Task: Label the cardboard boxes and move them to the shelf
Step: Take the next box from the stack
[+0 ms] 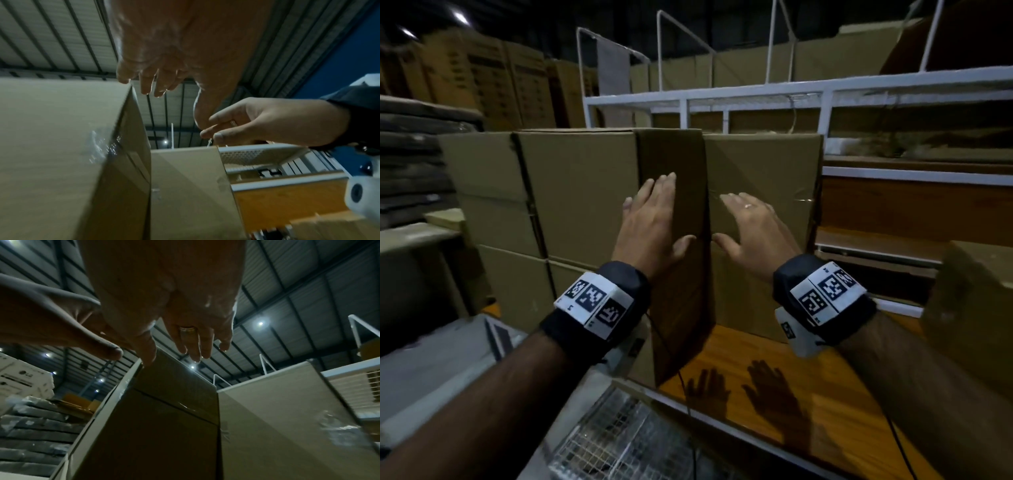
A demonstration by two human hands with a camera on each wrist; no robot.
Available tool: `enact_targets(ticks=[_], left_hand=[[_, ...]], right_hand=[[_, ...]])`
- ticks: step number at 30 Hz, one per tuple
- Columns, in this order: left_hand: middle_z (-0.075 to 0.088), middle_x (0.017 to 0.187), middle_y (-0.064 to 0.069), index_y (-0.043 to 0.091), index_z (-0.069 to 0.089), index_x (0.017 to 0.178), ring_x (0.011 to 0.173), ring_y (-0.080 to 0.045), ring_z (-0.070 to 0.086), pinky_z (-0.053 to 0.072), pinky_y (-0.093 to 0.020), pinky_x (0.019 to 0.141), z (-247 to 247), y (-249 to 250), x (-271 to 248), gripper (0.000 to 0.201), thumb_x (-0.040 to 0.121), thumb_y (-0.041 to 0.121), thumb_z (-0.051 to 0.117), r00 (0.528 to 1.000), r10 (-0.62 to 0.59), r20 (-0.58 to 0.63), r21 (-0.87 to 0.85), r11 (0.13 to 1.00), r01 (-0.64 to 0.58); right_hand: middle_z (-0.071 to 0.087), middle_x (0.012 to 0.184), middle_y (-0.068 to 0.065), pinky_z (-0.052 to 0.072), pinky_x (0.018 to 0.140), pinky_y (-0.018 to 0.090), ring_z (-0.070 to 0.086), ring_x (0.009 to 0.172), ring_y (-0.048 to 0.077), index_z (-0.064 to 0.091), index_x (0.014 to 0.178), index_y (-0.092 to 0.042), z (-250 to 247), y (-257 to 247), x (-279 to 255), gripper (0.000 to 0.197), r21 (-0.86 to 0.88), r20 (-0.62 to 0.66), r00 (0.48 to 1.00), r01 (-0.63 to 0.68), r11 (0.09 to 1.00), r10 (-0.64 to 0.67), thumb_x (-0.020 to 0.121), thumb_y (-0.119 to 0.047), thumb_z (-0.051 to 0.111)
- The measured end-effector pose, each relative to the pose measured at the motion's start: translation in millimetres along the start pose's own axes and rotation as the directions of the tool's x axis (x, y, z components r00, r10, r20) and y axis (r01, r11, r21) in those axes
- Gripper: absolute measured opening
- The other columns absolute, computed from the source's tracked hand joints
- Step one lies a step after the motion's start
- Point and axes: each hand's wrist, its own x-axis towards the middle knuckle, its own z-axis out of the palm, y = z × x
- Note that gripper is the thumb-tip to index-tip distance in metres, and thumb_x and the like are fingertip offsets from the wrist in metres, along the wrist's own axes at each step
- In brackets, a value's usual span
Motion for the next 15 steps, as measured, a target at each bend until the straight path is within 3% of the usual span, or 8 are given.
enact_targets(ticks=[5, 12, 15], left_hand=[[0.019, 0.158, -0.007, 0.012, 0.012, 0.152, 0.146, -0.022, 0.011, 0.015, -0.046, 0.118, -20, -34, 11, 0.093, 0.082, 0.03, 0.072, 0.995, 0.019, -0.094, -0.02, 1.0, -0.021], [0.011, 0.16, -0.007, 0.012, 0.008, 0.153, 0.147, -0.022, 0.006, 0.015, -0.049, 0.118, -47, -115, 34, 0.104, 0.077, 0.037, 0.075, 0.991, 0.063, -0.117, -0.053, 0.996, -0.069], [0.01, 0.16, -0.008, 0.012, 0.007, 0.153, 0.147, -0.022, 0.005, 0.014, -0.048, 0.119, -58, -158, 43, 0.105, 0.077, 0.038, 0.075, 0.99, 0.099, -0.098, -0.029, 0.994, -0.103]], right_hand=[[0.039, 0.149, 0.008, 0.023, 0.117, 0.039, 0.029, 0.141, 0.022, 0.033, 0.147, -0.011, -1, -31, 37, 0.066, -0.007, -0.054, 0.998, 0.017, 1.0, -0.018, 0.091, -0.033, 0.061], [0.041, 0.148, 0.009, 0.026, 0.115, 0.038, 0.032, 0.139, 0.023, 0.035, 0.145, -0.012, 7, -93, 77, 0.065, -0.113, -0.177, 0.984, -0.027, 0.993, 0.007, 0.091, -0.034, 0.061], [0.057, 0.13, 0.009, 0.04, 0.1, 0.037, 0.05, 0.122, 0.025, 0.044, 0.139, -0.014, 17, -123, 96, 0.056, -0.141, -0.307, 0.95, -0.095, 0.985, 0.047, 0.091, -0.037, 0.061]])
